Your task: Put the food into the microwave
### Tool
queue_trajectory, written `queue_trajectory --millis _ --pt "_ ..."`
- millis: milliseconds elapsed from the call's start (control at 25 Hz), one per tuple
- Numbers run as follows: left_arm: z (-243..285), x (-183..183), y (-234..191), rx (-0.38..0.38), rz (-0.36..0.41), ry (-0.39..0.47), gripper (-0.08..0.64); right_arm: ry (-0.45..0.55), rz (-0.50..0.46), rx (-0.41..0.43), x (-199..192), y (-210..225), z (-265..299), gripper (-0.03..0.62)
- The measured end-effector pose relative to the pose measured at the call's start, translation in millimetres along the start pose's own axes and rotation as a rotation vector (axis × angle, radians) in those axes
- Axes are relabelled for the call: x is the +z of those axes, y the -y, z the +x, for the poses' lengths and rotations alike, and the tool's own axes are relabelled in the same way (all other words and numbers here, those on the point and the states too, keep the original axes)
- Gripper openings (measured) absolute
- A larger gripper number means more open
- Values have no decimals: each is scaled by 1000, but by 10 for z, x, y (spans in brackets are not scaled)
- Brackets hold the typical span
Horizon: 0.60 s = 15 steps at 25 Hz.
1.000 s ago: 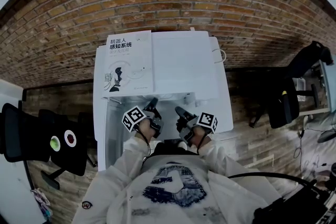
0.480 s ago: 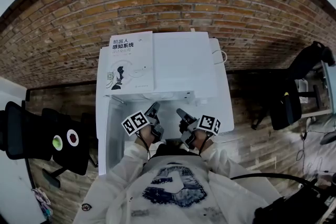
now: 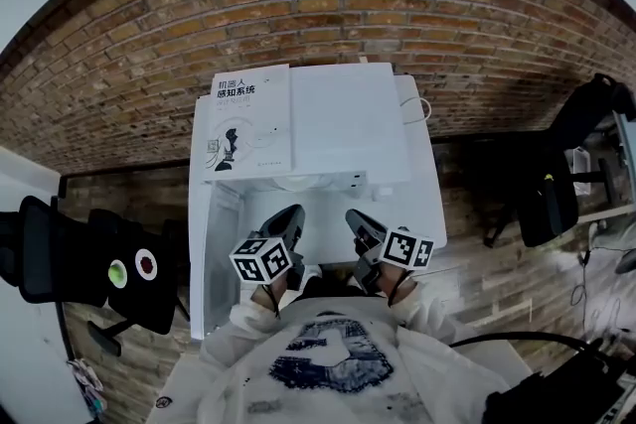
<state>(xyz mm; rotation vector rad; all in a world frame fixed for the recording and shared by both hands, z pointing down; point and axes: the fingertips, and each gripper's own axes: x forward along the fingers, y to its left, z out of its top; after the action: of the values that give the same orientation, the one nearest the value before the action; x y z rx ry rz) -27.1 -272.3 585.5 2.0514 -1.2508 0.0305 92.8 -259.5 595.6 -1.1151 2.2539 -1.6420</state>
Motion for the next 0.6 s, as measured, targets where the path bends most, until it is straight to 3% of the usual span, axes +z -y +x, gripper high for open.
queue_trajectory --millis 240,600 --pt "-283 343 485 22 321 47 8 57 -322 -16 208 -477 -274 26" --pt "-588 844 886 95 511 178 6 183 -687 -75 515 -1066 -559 15"
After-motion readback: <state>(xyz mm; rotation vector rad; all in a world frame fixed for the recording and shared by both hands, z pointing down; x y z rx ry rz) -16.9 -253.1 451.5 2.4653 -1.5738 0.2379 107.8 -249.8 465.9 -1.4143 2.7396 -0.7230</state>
